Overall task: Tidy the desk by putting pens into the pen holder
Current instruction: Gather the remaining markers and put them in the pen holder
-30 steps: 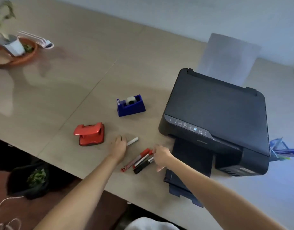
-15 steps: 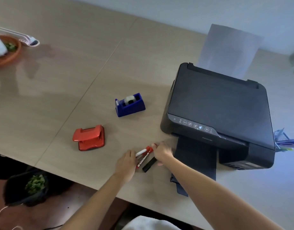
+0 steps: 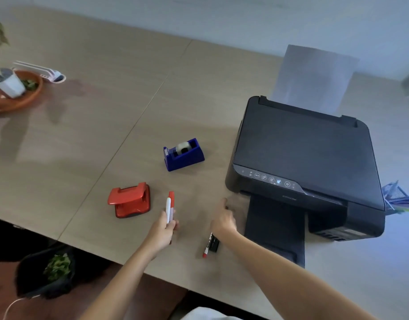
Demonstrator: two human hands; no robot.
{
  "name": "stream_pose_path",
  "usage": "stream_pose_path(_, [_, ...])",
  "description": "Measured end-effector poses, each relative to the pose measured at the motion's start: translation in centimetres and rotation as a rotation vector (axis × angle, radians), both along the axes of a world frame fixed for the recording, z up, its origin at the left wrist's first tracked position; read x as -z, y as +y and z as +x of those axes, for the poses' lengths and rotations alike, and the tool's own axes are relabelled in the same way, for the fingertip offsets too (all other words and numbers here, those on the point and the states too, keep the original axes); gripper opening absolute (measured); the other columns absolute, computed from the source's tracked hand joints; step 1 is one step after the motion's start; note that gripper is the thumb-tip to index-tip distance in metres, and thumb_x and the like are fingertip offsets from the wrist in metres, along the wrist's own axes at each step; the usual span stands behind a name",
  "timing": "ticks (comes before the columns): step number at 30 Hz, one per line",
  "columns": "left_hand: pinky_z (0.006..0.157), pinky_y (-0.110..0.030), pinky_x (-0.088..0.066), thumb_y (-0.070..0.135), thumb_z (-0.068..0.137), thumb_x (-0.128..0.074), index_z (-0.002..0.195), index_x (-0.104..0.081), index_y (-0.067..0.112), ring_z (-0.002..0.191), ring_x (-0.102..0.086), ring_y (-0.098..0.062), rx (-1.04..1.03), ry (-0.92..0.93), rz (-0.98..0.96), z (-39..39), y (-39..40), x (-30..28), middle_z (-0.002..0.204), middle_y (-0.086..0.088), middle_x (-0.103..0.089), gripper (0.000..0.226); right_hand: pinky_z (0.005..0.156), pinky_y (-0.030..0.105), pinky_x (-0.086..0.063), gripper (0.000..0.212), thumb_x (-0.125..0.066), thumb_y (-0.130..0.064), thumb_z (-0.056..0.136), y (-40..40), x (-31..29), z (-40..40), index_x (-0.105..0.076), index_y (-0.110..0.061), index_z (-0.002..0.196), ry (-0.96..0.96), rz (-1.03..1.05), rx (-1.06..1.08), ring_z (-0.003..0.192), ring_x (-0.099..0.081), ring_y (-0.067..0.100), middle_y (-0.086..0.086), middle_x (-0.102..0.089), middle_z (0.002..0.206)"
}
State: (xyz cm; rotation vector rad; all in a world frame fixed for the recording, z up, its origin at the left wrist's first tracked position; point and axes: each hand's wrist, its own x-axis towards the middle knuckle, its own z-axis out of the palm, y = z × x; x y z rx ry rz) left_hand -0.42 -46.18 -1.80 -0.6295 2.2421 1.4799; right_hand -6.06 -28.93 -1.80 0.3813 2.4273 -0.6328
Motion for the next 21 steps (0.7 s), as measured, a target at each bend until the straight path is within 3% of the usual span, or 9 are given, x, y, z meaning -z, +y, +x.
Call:
stream_pose_path(3, [0.077,-0.031,-0.042,-0.002,0.101,-0.036,0.128,-0.043,0.009,0.095,-0.058,-0.024,-0.216,-0.032,0.234,-0.1,0.2,-1.1,0.104,-0.010,-0.059,0.030,0.088,0.043,-0.050,0.065,-0.041,0.003,0.086,0.1,-0.1,0.5,-0.011,-0.012,0.141,0.007,-0.044,-0.030,0.109,-0.058,0.039,0.021,-0.054,0.124])
stream_pose_path(7, [0.073,-0.029,-0.043,0.006,0.104,-0.036,0.101,-0.050,0.012,0.084,-0.060,-0.019,-0.395,-0.018,0.441,0.2,1.5,-2.8,0.090,-0.008,-0.057,0.015,0.095,0.037,-0.048,0.068,-0.041,-0.003,0.091,0.7,0.3,0.5,-0.003,-0.008,0.147,-0.003,-0.081,-0.079,0.114,-0.058,0.035,0.023,-0.054,0.128])
stream_pose_path(10, [0.076,-0.031,-0.044,0.013,0.104,-0.039,0.093,-0.053,0.012,0.088,-0.060,-0.021,-0.460,0.022,0.499,0.4,2.5,-4.4,0.088,-0.008,-0.059,0.018,0.101,0.035,-0.042,0.056,-0.027,-0.036,0.100,1.6,-1.3,0.0,-0.019,-0.008,0.148,-0.042,-0.194,-0.013,0.117,-0.053,0.031,0.017,-0.048,0.137])
stream_pose_path(12, [0.083,-0.034,-0.044,0.010,0.103,-0.039,0.104,-0.054,0.010,0.095,-0.061,-0.024,-0.442,0.075,0.509,0.4,3.1,-5.9,0.091,-0.009,-0.061,0.016,0.092,0.031,-0.045,0.064,-0.014,-0.050,0.098,2.4,-3.0,-0.2,-0.032,-0.010,0.143,0.025,-0.309,0.050,0.108,-0.055,0.026,0.011,-0.051,0.137])
stream_pose_path(15, [0.085,-0.038,-0.047,0.007,0.102,-0.041,0.117,-0.053,0.023,0.097,-0.066,-0.021,-0.398,0.155,0.510,0.0,5.0,-9.0,0.091,-0.005,-0.064,0.025,0.070,0.021,-0.048,0.040,-0.033,-0.026,0.099,4.8,-8.5,0.4,-0.023,-0.019,0.138,0.150,-0.641,-0.012,0.092,-0.056,0.014,0.011,-0.054,0.129])
stream_pose_path(17, [0.084,-0.040,-0.048,0.003,0.101,-0.040,0.107,-0.056,0.029,0.098,-0.067,-0.020,-0.349,0.203,0.543,-0.9,7.6,-11.3,0.092,-0.005,-0.066,0.031,0.071,0.022,-0.046,0.050,-0.043,-0.016,0.094,8.5,-11.9,1.3,-0.020,-0.024,0.137,0.309,-0.745,-0.140,0.082,-0.054,0.009,0.004,-0.058,0.108])
stream_pose_path(21, [0.075,-0.036,-0.062,-0.003,0.100,-0.039,0.095,-0.056,0.027,0.100,-0.072,-0.018,-0.125,0.260,0.701,-3.4,16.2,-16.0,0.094,-0.003,-0.070,0.034,0.053,0.014,-0.040,0.046,-0.042,-0.015,0.092,19.4,-17.2,2.1,-0.025,-0.036,0.130,0.614,-0.809,-0.119,0.057,-0.047,0.001,-0.010,-0.048,0.075])
